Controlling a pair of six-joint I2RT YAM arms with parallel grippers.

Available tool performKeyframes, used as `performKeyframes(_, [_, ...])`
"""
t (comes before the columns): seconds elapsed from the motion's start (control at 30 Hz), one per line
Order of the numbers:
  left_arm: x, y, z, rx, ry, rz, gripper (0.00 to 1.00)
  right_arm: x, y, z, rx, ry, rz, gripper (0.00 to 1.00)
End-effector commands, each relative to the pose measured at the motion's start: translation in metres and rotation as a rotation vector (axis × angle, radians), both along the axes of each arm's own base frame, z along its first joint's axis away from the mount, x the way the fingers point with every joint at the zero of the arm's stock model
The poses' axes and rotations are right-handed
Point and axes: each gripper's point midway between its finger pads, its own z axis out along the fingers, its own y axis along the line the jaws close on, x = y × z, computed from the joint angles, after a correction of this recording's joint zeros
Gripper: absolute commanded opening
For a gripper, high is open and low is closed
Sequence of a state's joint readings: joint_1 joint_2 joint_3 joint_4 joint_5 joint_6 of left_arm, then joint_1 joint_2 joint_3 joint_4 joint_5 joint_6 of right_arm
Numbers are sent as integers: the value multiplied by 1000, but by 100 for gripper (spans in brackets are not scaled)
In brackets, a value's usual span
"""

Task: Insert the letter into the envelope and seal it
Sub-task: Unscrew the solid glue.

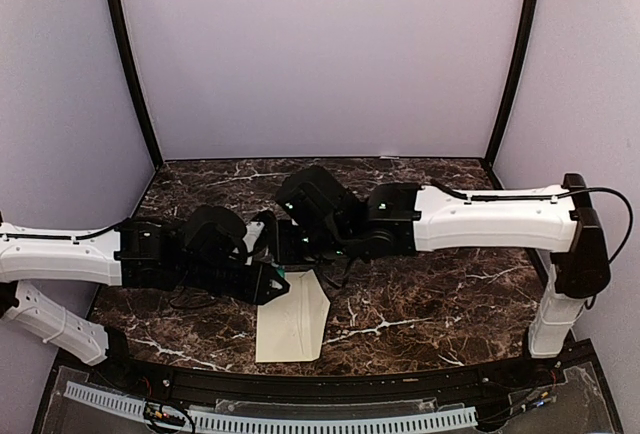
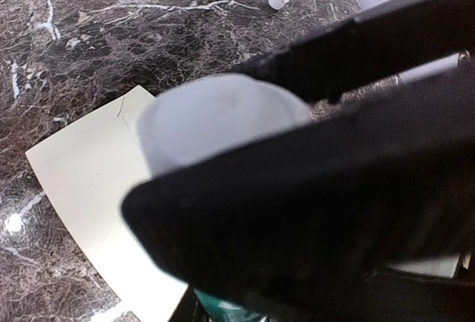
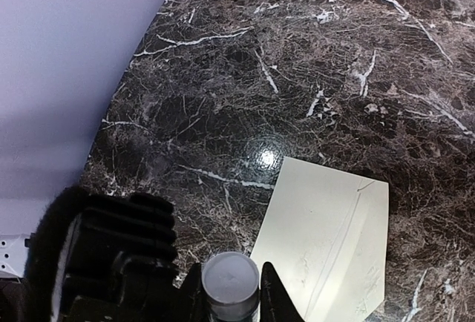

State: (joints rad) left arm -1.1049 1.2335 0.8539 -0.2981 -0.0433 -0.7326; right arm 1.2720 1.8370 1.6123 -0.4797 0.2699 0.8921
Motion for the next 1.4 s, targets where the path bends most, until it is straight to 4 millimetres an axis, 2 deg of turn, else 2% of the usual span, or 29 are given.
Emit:
performKeyframes(0.0, [10,-11,49,-170,-98,13,0,-33,0,46,159,-15,91,17])
performKeyframes(0.13, [-3,-12,65,-270,-97,-37,0,-49,-15,91,354,-80,188,50])
performKeyframes(0.27, [-20,-16,91,-409,-126,-135,0,-64,-39,126,522,-134,267,72])
performKeyframes(0.43, [-51,-17,123,-565,-177,-313,0,-82,-64,158,726,-212,395,84])
performKeyframes(0.53, [-68,-18,142,-640,-208,-419,0,-98,-72,168,810,-247,492,87])
performKeyframes(0.63, [-83,-18,154,-684,-212,-504,0,-112,-70,176,864,-259,584,87])
performKeyframes(0.8, [-97,-17,173,-767,-227,-582,0,-125,-60,184,923,-257,682,79])
performKeyframes(1.07, [-111,-23,185,-835,-190,-682,0,-126,-35,181,914,-216,735,59])
performKeyframes(1.2, [-113,-25,186,-849,-184,-697,0,-132,-31,189,950,-213,783,48])
performKeyframes(1.37, [-113,-26,186,-852,-179,-698,0,-135,-28,191,969,-207,806,29])
